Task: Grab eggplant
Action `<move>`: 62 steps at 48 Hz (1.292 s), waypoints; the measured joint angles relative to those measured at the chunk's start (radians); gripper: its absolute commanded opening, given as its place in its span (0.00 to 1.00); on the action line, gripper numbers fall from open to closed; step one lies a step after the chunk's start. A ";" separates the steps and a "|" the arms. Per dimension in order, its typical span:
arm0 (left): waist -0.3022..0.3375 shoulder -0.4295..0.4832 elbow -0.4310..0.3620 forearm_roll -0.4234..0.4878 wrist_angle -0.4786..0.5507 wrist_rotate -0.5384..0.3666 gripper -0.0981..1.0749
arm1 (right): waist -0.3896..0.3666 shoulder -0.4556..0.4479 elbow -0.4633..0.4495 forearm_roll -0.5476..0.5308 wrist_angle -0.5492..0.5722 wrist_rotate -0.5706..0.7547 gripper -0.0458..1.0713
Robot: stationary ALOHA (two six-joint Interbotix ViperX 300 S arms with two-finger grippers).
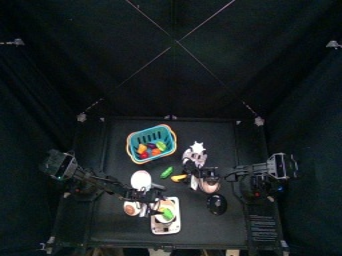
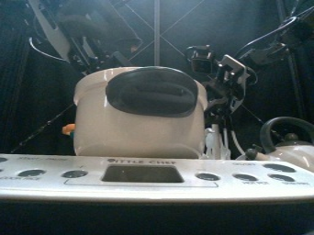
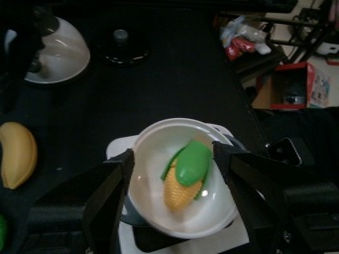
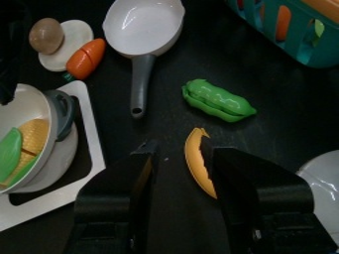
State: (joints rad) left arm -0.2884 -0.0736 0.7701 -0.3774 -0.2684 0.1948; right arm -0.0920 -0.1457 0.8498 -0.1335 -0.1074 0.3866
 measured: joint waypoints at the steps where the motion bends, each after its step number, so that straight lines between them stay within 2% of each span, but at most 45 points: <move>1: -0.002 0.000 0.000 0.000 -0.002 0.000 0.91 | 0.000 0.000 0.000 0.000 0.000 0.000 0.73; 11: 0.014 -0.043 0.023 0.002 -0.008 0.003 0.90 | 0.000 0.000 0.000 0.000 0.002 0.000 0.73; 20: 0.104 -0.127 0.092 0.000 -0.009 0.002 0.90 | 0.005 0.000 -0.005 0.000 0.002 0.000 0.73; 25: 0.204 -0.202 0.137 -0.009 -0.009 0.003 0.90 | 0.006 0.000 -0.009 0.000 0.002 0.000 0.73; 30: 0.331 -0.272 0.152 -0.020 -0.008 0.002 0.90 | 0.003 0.000 -0.014 0.000 0.002 -0.002 0.73; 35: 0.499 -0.331 0.149 -0.020 0.021 0.002 0.90 | 0.002 0.003 -0.014 0.000 0.002 -0.003 0.73; 37: 0.588 -0.344 0.137 -0.025 0.054 0.000 0.90 | 0.002 0.005 -0.015 0.000 0.002 -0.003 0.73; 38: 0.634 -0.344 0.129 -0.028 0.078 0.000 0.90 | 0.002 0.006 -0.015 0.000 0.002 -0.005 0.73; 41: 0.715 -0.336 0.107 -0.028 0.140 0.000 0.90 | 0.000 0.009 -0.015 0.002 0.002 -0.005 0.73; 45: 0.779 -0.296 0.064 -0.025 0.239 0.005 0.90 | 0.000 0.009 -0.015 0.000 0.002 -0.005 0.73; 56: 0.787 -0.109 -0.077 0.075 0.425 0.006 0.90 | 0.000 0.011 -0.015 0.000 0.002 0.002 0.73; 60: 0.787 -0.048 -0.138 0.141 0.502 0.018 0.90 | -0.002 0.012 -0.015 0.000 0.002 0.002 0.73; 62: 0.787 -0.009 -0.175 0.219 0.554 0.029 0.90 | -0.002 0.012 -0.015 0.000 0.002 0.002 0.73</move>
State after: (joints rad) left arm 0.4985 -0.0828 0.5952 -0.1580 0.2853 0.2240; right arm -0.0936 -0.1335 0.8345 -0.1335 -0.1058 0.3881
